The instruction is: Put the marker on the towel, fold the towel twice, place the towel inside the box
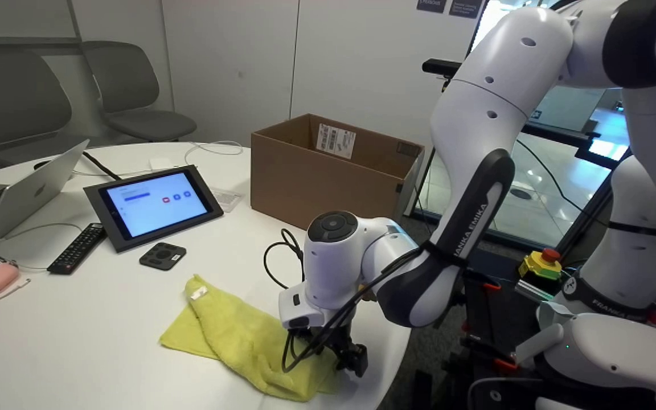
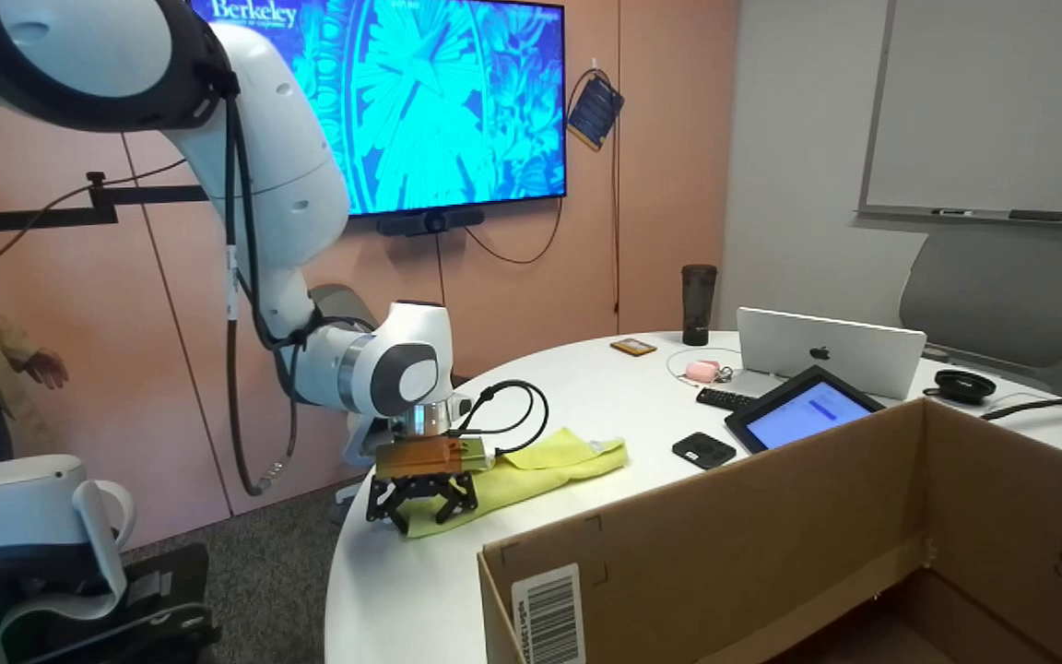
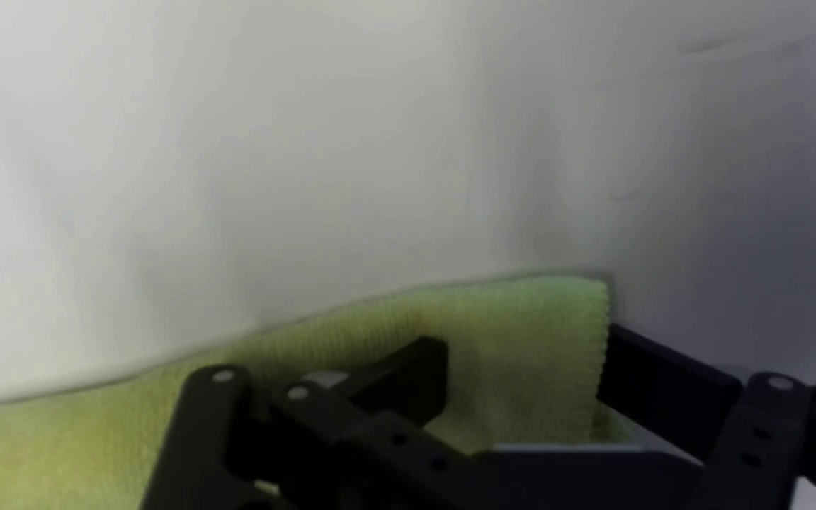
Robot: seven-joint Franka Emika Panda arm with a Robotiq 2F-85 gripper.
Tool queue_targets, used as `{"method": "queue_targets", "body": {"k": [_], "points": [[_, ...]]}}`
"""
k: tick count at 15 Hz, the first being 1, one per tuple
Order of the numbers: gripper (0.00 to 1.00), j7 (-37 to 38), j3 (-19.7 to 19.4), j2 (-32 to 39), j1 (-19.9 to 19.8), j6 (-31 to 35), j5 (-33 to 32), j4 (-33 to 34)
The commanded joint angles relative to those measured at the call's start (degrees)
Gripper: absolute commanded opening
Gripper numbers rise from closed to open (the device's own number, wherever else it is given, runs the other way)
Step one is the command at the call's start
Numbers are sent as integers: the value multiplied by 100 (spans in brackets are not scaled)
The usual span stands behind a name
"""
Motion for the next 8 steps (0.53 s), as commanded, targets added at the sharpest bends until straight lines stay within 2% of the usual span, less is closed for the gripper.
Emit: {"method": "queue_targets", "body": {"k": [1, 4, 5, 8], "points": [[27, 275, -51, -157, -71, 235, -95, -239], [4, 341, 2, -310, -201, 346, -59, -433], [0, 386, 1, -397, -239, 419, -52, -540], [0, 239, 184, -651, -559, 494, 101, -865]]}}
